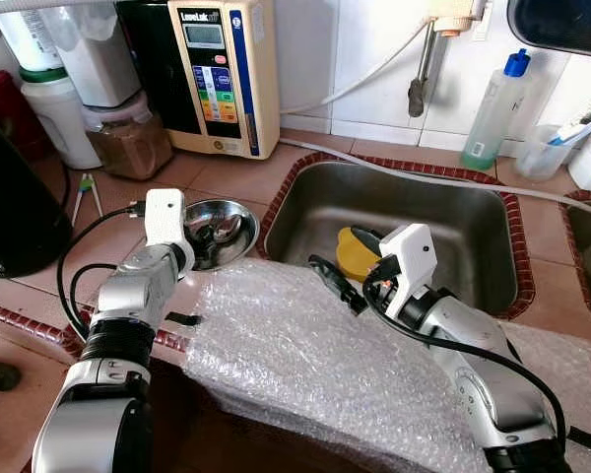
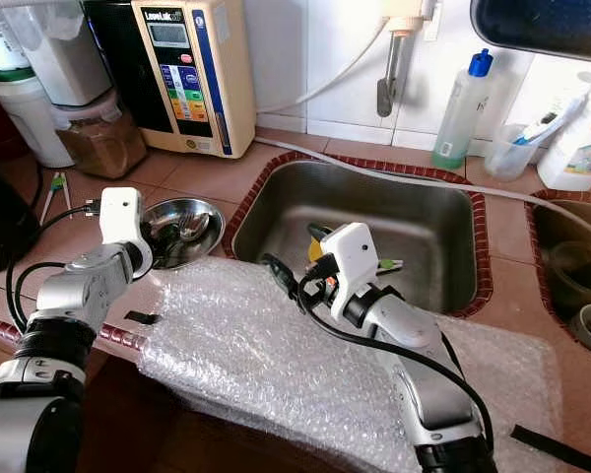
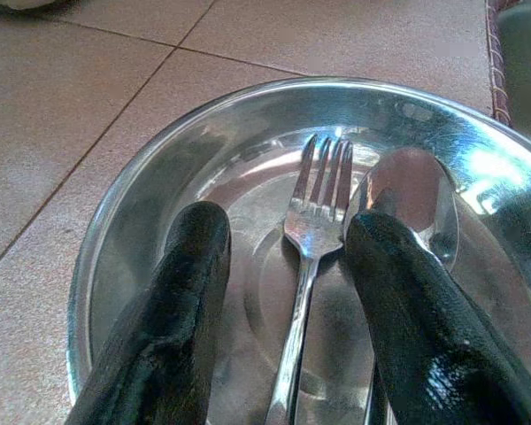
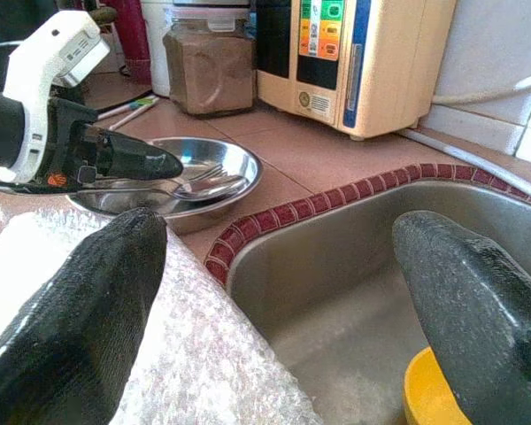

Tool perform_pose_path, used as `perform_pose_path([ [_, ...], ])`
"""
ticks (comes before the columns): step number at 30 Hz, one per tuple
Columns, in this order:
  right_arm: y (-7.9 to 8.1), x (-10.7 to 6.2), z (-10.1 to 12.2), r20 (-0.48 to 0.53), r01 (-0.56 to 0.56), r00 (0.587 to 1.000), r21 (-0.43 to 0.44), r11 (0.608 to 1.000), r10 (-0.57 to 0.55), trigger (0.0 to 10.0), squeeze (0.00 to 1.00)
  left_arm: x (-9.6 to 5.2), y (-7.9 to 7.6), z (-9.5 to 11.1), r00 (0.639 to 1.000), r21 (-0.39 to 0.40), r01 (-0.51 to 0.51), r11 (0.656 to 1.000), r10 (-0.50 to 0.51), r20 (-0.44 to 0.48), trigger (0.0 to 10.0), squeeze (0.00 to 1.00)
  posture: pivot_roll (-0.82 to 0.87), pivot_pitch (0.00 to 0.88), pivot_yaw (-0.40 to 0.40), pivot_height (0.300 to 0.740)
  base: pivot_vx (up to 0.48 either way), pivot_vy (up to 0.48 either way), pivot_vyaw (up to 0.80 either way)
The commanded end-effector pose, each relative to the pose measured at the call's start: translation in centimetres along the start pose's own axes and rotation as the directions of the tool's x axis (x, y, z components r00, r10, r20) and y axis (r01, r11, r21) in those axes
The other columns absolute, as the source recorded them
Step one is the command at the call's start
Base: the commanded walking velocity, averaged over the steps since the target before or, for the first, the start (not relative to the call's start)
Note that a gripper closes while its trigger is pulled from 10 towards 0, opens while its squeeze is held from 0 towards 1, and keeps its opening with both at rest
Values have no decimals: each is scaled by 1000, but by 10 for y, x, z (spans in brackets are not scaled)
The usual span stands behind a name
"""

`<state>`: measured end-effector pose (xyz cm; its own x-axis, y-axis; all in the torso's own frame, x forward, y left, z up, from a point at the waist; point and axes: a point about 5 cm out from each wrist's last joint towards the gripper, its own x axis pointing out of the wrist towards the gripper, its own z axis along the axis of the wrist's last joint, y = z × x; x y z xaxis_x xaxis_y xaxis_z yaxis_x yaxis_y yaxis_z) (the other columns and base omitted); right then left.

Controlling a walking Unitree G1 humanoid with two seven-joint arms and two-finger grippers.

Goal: Kitchen organization

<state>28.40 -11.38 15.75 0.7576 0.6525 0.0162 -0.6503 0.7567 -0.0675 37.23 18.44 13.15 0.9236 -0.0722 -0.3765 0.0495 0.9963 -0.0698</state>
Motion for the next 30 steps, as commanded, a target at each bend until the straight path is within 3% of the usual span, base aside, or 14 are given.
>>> perform_pose_path([
  [1, -1, 1, 2, 5, -1, 1000, -17, 1000, 2, 10000, 0, 1, 4, 2, 1000, 9, -8, 1000, 8, -15, 10000, 1000, -202, 5, 89, 740, 0, 0, 0],
  [8, -1, 1, 2, 3, -2, 1000, -20, 1000, 2, 10000, 0, 1, 9, 0, 999, 36, -12, 999, 13, -32, 10000, 1000, -194, 7, 78, 740, 0, 0, 0],
  [9, 0, 2, 1, 2, -4, 1000, -19, 1000, 4, 10000, 0, 1, 11, -1, 999, 31, -14, 999, 15, -35, 10000, 776, -194, 7, 78, 740, 0, 0, 0],
  [10, 0, 2, 1, 2, -4, 1000, -19, 1000, 4, 10000, 0, 1, 11, -1, 999, 31, -14, 999, 15, -35, 10000, 776, -194, 7, 78, 740, 0, 0, 0],
  [11, 0, 2, 1, 2, -6, 1000, -19, 1000, 6, 10000, 0, 0, 14, -4, 999, 23, -21, 1000, 22, -42, 10000, 0, -193, 8, 77, 740, 0, 0, 0],
  [12, 1, 2, 1, 0, -9, 1000, -20, 1000, 9, 10000, 0, 0, 17, -7, 998, 14, -27, 1000, 28, -50, 10000, 0, -191, 6, 76, 740, 0, 0, 0],
  [13, 0, 2, 1, -1, -9, 1000, -21, 1000, 9, 10000, 0, 0, 17, -8, 999, 8, -22, 1000, 22, -49, 8118, 0, -191, 6, 76, 740, 0, 0, 0],
  [14, 0, 2, 1, -1, -9, 1000, -21, 1000, 9, 10000, 0, 0, 17, -8, 999, 4, -17, 1000, 17, -47, 8118, 0, -191, 6, 76, 740, 0, 0, 0],
  [15, 0, 2, 1, -1, -9, 1000, -23, 1000, 9, 10000, 0, 0, 16, -9, 999, -29, -10, 1000, 9, -47, 0, 0, -192, 4, 77, 740, 0, 0, 0],
  [17, 0, 2, 1, 0, -9, 1000, -25, 1000, 9, 10000, 0, 0, 16, -9, 999, -68, -3, 998, 0, -48, 0, 0, -192, 4, 77, 740, 0, 0, 0],
  [30, -4, 0, 1, 4, 15, 1000, -30, 999, -15, 10000, 0, 3, 13, -9, 998, -88, 7, 996, -12, -54, 0, 0, -205, 0, 90, 740, 0, 0, 0],
])
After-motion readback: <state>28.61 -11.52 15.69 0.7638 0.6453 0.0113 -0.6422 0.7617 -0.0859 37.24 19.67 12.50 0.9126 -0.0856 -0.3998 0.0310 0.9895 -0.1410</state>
